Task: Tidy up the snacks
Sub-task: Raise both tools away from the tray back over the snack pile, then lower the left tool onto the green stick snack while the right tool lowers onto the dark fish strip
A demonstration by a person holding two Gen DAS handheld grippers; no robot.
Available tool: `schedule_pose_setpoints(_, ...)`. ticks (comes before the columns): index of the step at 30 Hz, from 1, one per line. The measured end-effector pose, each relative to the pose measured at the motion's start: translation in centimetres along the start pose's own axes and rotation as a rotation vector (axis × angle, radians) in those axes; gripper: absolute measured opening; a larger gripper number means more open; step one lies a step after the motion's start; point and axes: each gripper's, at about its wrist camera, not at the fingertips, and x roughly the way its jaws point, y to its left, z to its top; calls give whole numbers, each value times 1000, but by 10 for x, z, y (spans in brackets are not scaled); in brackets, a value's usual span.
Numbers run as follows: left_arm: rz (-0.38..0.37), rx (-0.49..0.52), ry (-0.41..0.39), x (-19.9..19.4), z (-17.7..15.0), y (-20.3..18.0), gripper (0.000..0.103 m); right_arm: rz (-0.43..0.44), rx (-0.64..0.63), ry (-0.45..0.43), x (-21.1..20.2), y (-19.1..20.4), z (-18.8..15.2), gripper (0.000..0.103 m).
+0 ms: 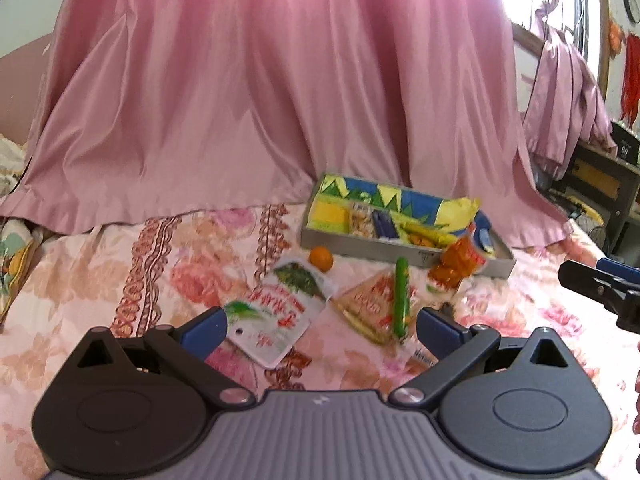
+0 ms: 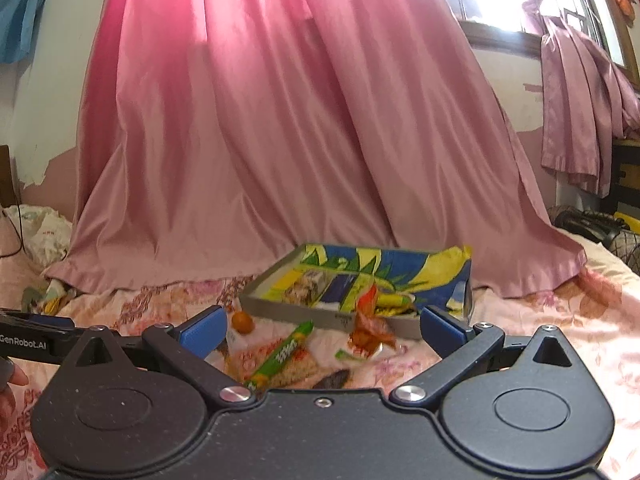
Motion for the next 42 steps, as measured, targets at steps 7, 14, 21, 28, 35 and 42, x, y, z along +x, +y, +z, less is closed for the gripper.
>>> schedule_pose_setpoints(7, 7, 21, 50, 4, -10, -4, 103, 17, 6, 58, 5, 0, -19, 102)
schedule_pose_setpoints(14, 20, 21, 89, 11, -15, -3, 103, 25, 3, 120, 16, 0, -36, 102)
schedule_pose_setpoints(21, 22, 40, 115, 17, -17, -3, 103, 35, -19, 173, 26, 2, -45, 102)
schedule_pose_setpoints(28, 28, 24, 127, 21, -20, 3, 103, 34, -30, 206, 35, 5, -53, 102)
schedule_pose_setpoints(35, 31, 30, 124, 23, -18, 10, 103, 26, -31, 232, 42, 6, -57, 102)
schedule_pose_setpoints(42, 21, 23, 116, 31, -14, 15, 103, 10, -36, 240, 53, 8, -58, 102)
